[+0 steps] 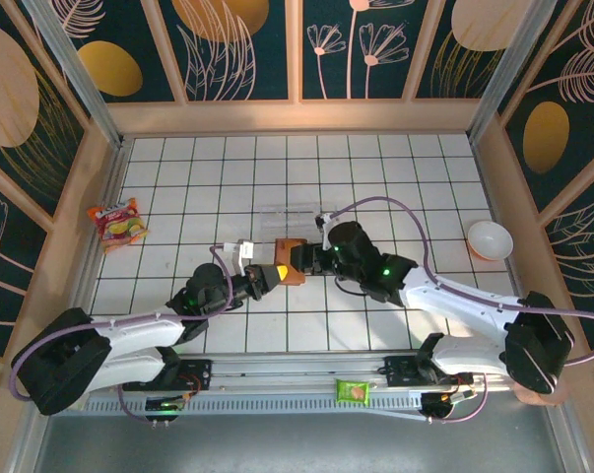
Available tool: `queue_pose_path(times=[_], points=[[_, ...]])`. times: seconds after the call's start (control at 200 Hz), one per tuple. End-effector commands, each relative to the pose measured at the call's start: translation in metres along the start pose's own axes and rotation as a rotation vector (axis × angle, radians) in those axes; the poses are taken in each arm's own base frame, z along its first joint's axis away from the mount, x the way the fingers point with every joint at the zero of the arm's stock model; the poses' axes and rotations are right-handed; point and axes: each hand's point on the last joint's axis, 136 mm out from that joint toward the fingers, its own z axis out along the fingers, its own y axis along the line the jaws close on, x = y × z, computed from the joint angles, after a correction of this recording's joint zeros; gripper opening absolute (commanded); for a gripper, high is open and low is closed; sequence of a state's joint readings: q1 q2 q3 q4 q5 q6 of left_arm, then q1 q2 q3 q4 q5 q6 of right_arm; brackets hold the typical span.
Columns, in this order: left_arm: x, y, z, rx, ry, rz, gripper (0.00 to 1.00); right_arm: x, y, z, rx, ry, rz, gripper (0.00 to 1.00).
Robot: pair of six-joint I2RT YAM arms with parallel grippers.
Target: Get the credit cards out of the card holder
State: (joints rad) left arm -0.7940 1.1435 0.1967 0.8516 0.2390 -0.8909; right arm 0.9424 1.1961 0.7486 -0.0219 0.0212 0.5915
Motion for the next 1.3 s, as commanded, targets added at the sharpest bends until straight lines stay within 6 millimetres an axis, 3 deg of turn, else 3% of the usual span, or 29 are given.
queue_pose_path(times=[0.0,0.285,0.591,0.911,1.151,1.296], points=[[-0.015,0.007,0.000,-0.085,-0.069,-0.001,0.00,-0.014,-0.003,-0.007,0.112,-0.074,0.039,0.60],[-0.019,0.001,0.003,-0.096,-0.089,0.001,0.00,0.001,0.011,0.016,0.165,-0.013,0.011,0.61],[-0.024,-0.009,0.002,-0.066,-0.101,0.002,0.00,0.010,-0.014,0.033,0.274,0.026,0.004,0.52],[-0.031,-0.015,-0.004,-0.061,-0.129,0.017,0.00,0.019,-0.030,0.044,0.361,0.061,-0.040,0.33],[-0.030,-0.014,-0.004,-0.065,-0.125,0.011,0.00,0.015,-0.030,0.045,0.376,0.041,-0.084,0.00],[-0.029,-0.011,-0.005,-0.071,-0.124,0.000,0.00,0.015,-0.035,0.043,0.390,0.032,-0.089,0.00]])
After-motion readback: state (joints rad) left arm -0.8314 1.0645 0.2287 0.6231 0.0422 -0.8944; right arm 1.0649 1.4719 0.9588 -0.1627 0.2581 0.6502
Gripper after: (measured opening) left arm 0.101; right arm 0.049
